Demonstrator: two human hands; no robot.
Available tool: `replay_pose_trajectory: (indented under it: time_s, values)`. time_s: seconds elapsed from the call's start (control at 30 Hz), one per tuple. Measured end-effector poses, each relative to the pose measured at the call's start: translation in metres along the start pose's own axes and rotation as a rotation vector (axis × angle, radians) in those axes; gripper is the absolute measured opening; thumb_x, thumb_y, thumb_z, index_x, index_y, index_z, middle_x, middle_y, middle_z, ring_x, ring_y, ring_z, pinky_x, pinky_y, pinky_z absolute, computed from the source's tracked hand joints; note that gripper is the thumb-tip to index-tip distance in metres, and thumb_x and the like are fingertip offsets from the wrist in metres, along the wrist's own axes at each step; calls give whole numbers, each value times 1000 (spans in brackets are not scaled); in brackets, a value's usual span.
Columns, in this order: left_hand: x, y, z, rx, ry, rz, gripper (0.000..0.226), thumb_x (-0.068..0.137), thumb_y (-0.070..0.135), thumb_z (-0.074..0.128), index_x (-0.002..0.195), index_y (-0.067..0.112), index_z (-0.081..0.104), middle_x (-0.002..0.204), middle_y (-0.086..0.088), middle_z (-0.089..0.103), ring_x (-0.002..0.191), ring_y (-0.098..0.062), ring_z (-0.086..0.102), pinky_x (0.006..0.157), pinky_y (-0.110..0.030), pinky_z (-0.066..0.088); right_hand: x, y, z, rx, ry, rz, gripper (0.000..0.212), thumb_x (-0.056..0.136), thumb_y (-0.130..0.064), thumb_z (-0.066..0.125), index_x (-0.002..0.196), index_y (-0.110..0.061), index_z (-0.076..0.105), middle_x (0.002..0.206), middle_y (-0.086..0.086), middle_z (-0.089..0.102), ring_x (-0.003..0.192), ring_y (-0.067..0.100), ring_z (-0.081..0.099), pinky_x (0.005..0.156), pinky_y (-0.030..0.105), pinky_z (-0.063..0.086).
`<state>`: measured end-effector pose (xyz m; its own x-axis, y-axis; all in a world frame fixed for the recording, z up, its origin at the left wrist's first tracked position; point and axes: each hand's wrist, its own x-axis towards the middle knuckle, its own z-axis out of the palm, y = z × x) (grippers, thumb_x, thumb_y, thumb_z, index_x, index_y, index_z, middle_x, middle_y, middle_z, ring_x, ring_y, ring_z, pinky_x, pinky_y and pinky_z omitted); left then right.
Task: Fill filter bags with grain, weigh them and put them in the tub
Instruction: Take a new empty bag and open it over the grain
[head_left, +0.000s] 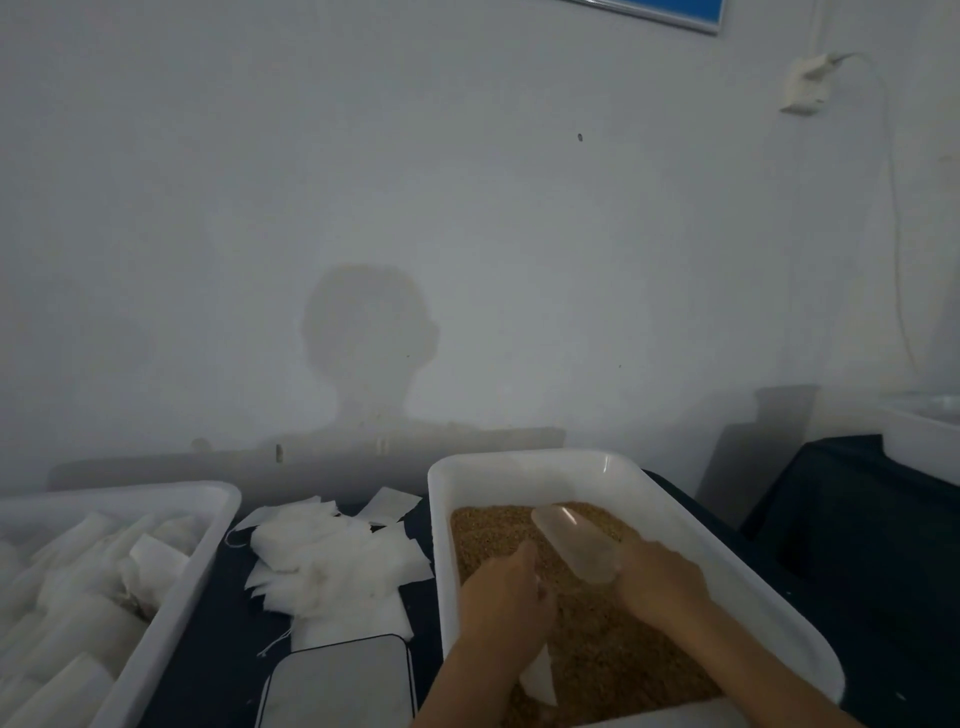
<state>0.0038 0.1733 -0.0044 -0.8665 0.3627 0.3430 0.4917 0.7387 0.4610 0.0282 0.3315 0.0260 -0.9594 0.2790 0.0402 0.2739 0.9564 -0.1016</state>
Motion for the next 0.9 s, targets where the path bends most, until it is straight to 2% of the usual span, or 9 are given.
replay_pose_trajectory:
  time_s: [0.07, 0.17, 0.23, 0.33, 0.43, 0.6, 0.67, 0.8, 0.9]
  values:
    - [0, 1, -1, 4, -25, -21, 5, 93, 25, 41, 89, 23, 39, 77, 10, 44, 74, -10, 46, 66, -20, 39, 0, 6, -23, -79, -2, -10, 21, 97, -20, 40, 115, -17, 51, 92, -6, 56, 80, 12, 53, 62, 21, 39]
    - [0, 3, -3, 30, -43, -30, 12, 91, 24, 43, 102, 19, 47, 105, 2, 48, 93, -16, 50, 79, -25, 42, 1, 5, -47, -240, -70, -34, 13, 93, -23, 49, 103, -18, 56, 93, -4, 58, 86, 13, 58, 65, 22, 38]
    - [-1, 3, -4, 49, -70, -44, 16, 92, 22, 44, 107, 16, 48, 113, 0, 47, 100, -18, 52, 83, -27, 44, 1, 0, -48, -296, -130, -49, 4, 89, -22, 56, 90, -18, 55, 80, -7, 52, 83, 12, 57, 62, 21, 38]
    - [0, 4, -6, 86, -134, -66, 18, 92, 19, 44, 109, 14, 48, 116, -4, 48, 104, -22, 52, 86, -31, 45, 8, -13, -35, -287, -207, -48, 28, 85, -25, 63, 69, -18, 43, 71, -7, 42, 74, 11, 51, 60, 20, 37]
    - [1, 4, -7, 95, -170, -71, 20, 93, 18, 45, 112, 14, 48, 119, -5, 47, 107, -22, 51, 90, -32, 45, 23, -26, -17, -190, -225, -62, 15, 86, -25, 64, 91, -12, 60, 94, -1, 58, 93, 14, 58, 78, 25, 44]
    - [3, 4, -7, 82, -179, -72, 25, 93, 18, 48, 117, 15, 50, 125, -5, 46, 109, -22, 51, 93, -31, 43, 47, -49, 19, -50, -171, -80, 20, 91, -23, 56, 107, -13, 61, 107, 1, 62, 90, 12, 59, 80, 22, 49]
    - [3, 4, -6, 71, -162, -74, 23, 93, 16, 46, 115, 15, 52, 122, -5, 46, 107, -22, 52, 89, -31, 43, 55, -55, 30, -17, -158, -87, 18, 94, -23, 49, 105, -14, 60, 102, 0, 62, 88, 13, 60, 74, 23, 49]
    - [3, 2, -5, 30, -91, -69, 24, 92, 13, 45, 114, 16, 55, 120, -3, 48, 105, -21, 53, 86, -30, 45, 62, -51, 41, 54, -107, -118, 23, 95, -26, 42, 72, -24, 43, 76, -7, 48, 73, 12, 49, 57, 21, 36]
    - [5, 1, -6, 2, -42, -67, 26, 91, 12, 51, 117, 15, 54, 125, -2, 46, 108, -20, 52, 89, -29, 45, 61, -40, 38, 154, -86, -117, 26, 93, -28, 48, 70, -28, 38, 76, -9, 47, 70, 10, 46, 63, 21, 40]
